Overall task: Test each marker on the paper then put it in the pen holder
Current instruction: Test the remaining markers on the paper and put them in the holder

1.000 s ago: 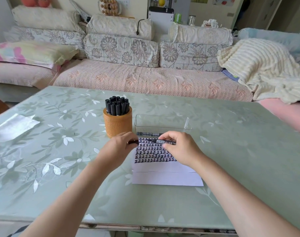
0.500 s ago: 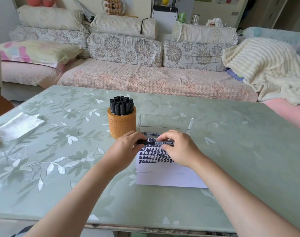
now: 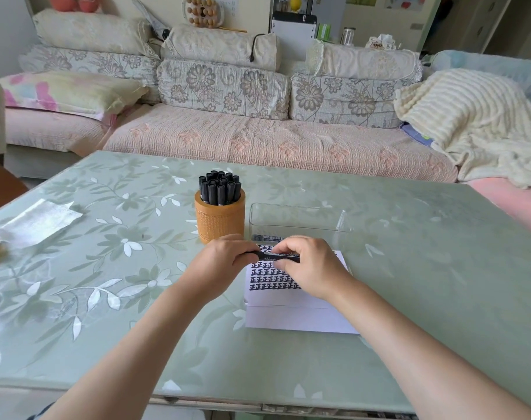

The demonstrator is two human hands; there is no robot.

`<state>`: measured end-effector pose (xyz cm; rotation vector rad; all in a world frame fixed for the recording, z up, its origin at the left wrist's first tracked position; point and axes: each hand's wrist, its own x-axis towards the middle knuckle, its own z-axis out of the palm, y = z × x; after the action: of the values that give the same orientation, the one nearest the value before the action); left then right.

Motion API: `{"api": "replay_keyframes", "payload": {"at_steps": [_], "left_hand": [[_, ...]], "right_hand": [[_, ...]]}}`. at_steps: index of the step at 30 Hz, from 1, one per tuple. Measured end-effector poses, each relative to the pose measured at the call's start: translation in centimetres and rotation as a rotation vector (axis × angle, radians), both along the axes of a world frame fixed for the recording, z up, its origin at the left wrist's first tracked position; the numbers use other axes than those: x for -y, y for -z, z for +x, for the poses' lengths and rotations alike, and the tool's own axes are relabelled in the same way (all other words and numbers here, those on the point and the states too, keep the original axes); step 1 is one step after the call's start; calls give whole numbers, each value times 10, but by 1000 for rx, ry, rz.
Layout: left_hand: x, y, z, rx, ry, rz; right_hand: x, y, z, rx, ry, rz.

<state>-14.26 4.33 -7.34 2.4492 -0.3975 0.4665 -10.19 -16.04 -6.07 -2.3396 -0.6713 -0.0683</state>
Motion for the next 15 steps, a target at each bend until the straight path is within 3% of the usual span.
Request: {"api": "replay_keyframes", "payload": {"at_steps": [4, 10, 15], "left_hand": [[-3, -5, -1, 40, -18, -15], [-10, -9, 3, 26, -2, -10], [-20, -21, 15, 116, -76, -86]], "right_hand": [[-4, -6, 0, -12, -10, -28], [-15, -16, 5, -27, -76, -225], [-29, -32, 21, -16, -111, -76]]}}
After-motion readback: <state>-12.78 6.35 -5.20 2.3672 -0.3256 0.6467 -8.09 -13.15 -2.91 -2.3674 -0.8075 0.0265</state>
